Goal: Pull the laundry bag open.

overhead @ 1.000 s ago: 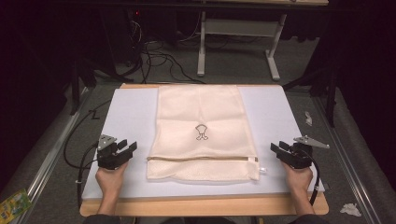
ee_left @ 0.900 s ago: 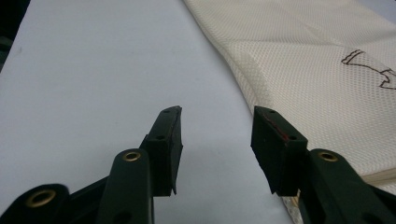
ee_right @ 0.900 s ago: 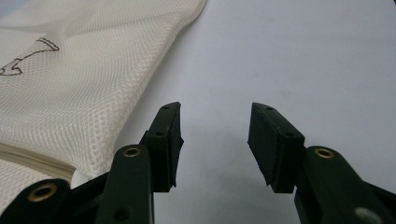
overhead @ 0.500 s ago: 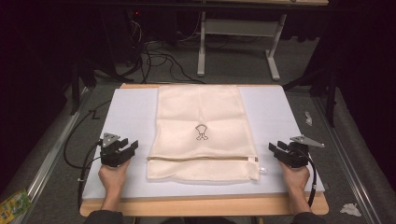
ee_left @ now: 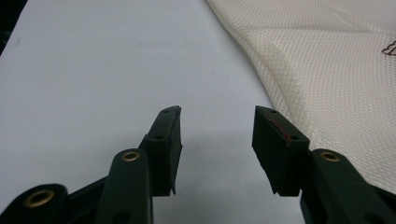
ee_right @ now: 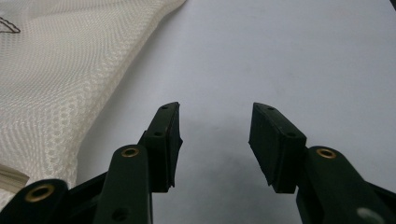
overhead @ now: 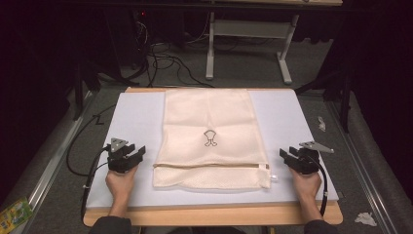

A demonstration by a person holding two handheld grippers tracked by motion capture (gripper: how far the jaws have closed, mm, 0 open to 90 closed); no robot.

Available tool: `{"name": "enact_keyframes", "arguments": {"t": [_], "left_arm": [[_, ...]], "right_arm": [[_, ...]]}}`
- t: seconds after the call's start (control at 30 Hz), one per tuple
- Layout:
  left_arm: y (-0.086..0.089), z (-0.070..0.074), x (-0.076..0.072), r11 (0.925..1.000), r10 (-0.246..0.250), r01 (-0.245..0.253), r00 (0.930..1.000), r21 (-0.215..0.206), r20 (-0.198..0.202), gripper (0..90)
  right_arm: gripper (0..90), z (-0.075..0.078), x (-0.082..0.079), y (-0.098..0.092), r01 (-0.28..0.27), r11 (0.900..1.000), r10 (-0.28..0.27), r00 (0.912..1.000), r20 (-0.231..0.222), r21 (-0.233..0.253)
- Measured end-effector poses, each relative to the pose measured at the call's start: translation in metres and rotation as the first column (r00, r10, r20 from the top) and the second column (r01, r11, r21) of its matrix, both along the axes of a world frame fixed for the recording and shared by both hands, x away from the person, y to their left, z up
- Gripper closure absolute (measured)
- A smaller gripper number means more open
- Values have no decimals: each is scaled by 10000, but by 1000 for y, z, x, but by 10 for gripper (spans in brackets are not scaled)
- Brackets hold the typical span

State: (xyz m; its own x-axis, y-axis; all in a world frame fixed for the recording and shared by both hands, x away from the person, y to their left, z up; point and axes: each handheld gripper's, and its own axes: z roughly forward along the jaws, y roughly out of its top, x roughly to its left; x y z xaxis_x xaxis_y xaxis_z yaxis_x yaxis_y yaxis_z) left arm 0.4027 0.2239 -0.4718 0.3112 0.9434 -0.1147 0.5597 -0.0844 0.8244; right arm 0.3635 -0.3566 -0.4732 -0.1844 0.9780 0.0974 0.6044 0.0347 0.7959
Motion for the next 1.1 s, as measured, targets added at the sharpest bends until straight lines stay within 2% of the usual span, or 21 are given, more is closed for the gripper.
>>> {"name": "enact_keyframes", "arguments": {"t": [0.2, 0.43, 0.57, 0.67, 0.73, 0.8, 0.93, 1.1], "left_arm": [[-2, -3, 3, 9999, 30, -30, 10000, 99, -88, 521], [-5, -9, 4, 9979, -10, 29, 9995, 655, -300, 515], [-7, -12, 5, 9958, -57, 89, 9994, 911, -354, 505], [-7, -12, 5, 9960, -56, 89, 9993, 893, -370, 501], [-7, -13, 7, 9957, -69, 122, 9983, 923, -576, 481], [-8, -14, 11, 9954, -106, 199, 9951, 937, -988, 431], [-9, -15, 10, 9944, -270, 370, 9945, 990, -1008, 380], [-11, -15, 9, 9924, -289, 398, 9952, 1163, -940, 373]], "right_arm": [[531, -1, 1, 2, 52, 9997, -53, 10000, -27, -227], [506, -3, 3, 4, -1, 9987, -6, 9999, -132, -519], [485, -4, 5, 7, 8, 9969, -42, 9991, -423, -790], [476, -5, 8, 10, -39, 9934, -32, 9981, -615, -1150], [462, -6, 10, 13, -50, 9907, -63, 9966, -823, -1363], [456, -7, 10, 13, -45, 9907, -66, 9967, -805, -1361], [434, -7, 10, 14, 69, 9900, -180, 9968, -778, -1409], [423, -7, 9, 13, 76, 9892, -189, 9969, -758, -1463]]}}
